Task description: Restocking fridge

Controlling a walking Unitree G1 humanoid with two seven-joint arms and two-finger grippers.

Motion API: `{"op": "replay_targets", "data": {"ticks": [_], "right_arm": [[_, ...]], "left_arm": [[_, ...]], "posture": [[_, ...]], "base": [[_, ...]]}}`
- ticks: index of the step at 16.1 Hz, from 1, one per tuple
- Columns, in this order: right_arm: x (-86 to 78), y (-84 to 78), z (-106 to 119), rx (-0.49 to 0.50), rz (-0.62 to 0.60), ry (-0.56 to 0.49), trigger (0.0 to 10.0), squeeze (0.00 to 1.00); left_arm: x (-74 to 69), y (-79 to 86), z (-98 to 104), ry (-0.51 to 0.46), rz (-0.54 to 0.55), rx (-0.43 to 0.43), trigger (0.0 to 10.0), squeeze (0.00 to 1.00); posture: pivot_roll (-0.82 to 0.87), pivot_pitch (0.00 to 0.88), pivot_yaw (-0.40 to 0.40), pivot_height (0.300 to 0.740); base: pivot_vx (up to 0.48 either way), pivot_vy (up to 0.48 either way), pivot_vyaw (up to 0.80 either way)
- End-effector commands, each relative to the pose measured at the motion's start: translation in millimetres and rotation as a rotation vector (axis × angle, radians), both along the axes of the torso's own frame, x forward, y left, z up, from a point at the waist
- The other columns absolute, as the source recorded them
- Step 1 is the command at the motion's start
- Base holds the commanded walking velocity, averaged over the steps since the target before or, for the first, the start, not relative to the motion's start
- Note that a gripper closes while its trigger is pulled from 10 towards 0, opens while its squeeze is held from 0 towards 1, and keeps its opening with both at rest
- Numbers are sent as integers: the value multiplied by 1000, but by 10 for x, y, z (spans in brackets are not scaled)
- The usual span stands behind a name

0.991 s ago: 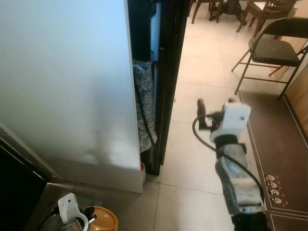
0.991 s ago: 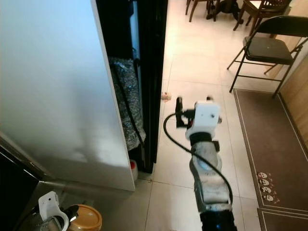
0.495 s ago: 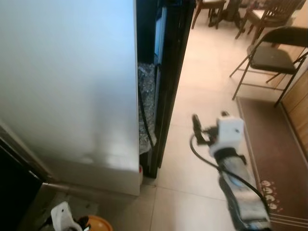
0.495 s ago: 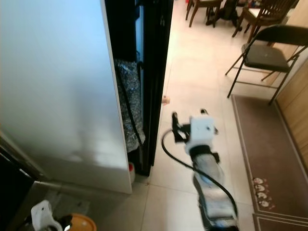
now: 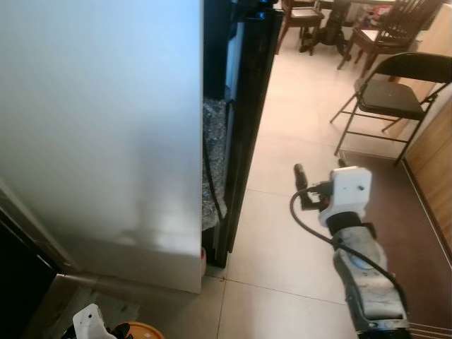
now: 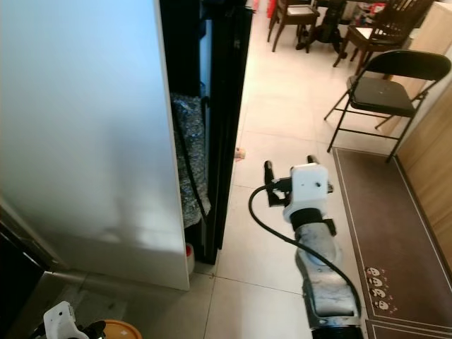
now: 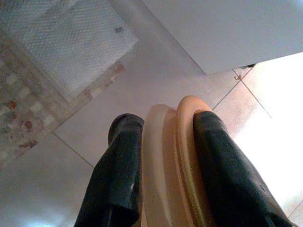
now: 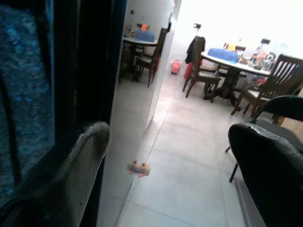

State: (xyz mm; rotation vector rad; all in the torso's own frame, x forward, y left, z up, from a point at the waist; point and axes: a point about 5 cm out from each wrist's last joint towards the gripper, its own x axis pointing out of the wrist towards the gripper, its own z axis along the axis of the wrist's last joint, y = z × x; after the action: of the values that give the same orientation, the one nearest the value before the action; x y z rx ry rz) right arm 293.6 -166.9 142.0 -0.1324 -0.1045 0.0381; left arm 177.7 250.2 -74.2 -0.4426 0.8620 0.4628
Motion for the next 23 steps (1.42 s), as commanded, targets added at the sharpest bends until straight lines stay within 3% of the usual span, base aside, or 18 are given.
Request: {"op": "replay_targets", "data": {"ticks": [1, 7, 10, 16, 23], "right_arm": [[6, -8, 2, 14, -7, -3, 10000, 0], [45, -119, 22, 33, -45, -3, 10000, 0], [42, -204, 4, 69, -102, 0, 10000, 0], [53, 109, -88, 122, -38, 13, 10000, 0], [200, 184, -41, 136, -2, -1, 10000, 0]], "left_arm": [[-33, -38, -28, 15, -3, -14, 10000, 0], [-8, -111, -37, 17, -11, -18, 10000, 0], [34, -130, -23, 11, -27, -16, 10000, 0], [113, 65, 75, -15, -24, 33, 10000, 0], [143, 58, 89, -17, -35, 58, 10000, 0]], "posture": [[-231, 1, -33, 740], [-284, 6, -39, 740], [-303, 18, -6, 740], [-261, 16, 34, 740], [-199, 4, 9, 740]], "base": [[0, 0, 0], [0, 0, 0], [0, 0, 0], [0, 0, 0], [38, 0, 0]]}}
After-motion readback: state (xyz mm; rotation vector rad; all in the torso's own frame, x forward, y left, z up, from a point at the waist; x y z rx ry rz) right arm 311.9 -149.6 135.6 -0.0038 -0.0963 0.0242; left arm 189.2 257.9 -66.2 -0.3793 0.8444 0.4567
